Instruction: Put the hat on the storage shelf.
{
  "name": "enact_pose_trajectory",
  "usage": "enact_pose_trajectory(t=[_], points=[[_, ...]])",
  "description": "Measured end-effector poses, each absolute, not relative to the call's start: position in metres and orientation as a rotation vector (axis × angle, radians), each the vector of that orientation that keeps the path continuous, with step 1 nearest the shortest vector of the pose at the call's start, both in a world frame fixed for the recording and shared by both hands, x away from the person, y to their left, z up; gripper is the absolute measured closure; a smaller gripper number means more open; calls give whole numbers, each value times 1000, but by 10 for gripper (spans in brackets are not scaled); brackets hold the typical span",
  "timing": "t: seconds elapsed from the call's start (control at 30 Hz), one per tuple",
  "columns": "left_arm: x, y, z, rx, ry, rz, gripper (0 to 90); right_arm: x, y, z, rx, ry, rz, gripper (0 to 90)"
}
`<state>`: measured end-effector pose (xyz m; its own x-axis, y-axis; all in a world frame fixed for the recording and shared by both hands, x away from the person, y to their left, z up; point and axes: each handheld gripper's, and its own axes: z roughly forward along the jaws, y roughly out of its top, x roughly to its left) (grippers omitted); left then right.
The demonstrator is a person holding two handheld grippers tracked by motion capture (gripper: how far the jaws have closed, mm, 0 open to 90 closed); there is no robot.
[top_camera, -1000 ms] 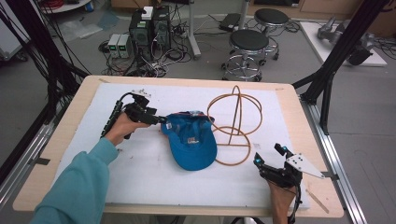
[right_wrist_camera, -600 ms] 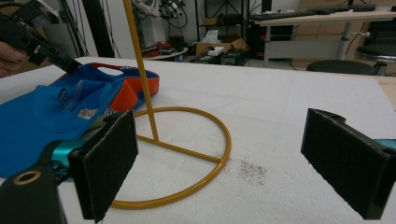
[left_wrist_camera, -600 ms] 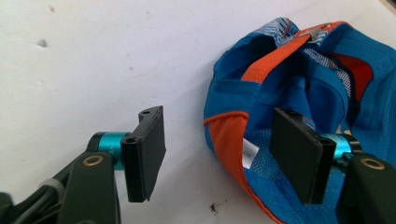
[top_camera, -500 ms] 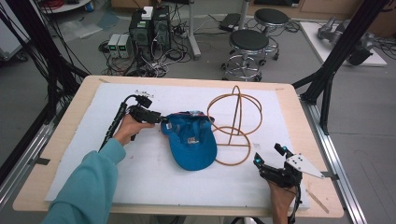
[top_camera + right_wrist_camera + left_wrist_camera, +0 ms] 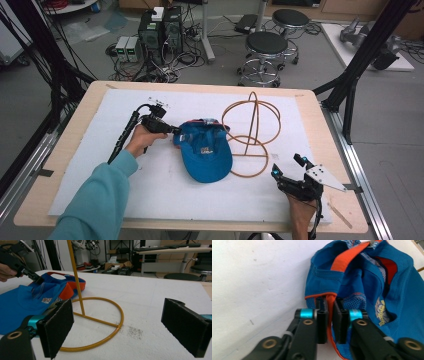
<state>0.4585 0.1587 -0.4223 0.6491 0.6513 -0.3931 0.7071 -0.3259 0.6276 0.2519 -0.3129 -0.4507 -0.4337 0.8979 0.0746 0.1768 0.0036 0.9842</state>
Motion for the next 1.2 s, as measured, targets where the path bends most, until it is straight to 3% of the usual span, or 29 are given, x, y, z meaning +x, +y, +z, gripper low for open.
enact_pose_trajectory(t=[0.43, 1.2], points=[[449, 164, -395, 1995, 969, -1, 876, 252, -313, -451, 1124, 1663, 1482, 98], [416, 160, -280, 1971, 667, 137, 876, 251, -316, -449, 1148, 1638, 1517, 98]])
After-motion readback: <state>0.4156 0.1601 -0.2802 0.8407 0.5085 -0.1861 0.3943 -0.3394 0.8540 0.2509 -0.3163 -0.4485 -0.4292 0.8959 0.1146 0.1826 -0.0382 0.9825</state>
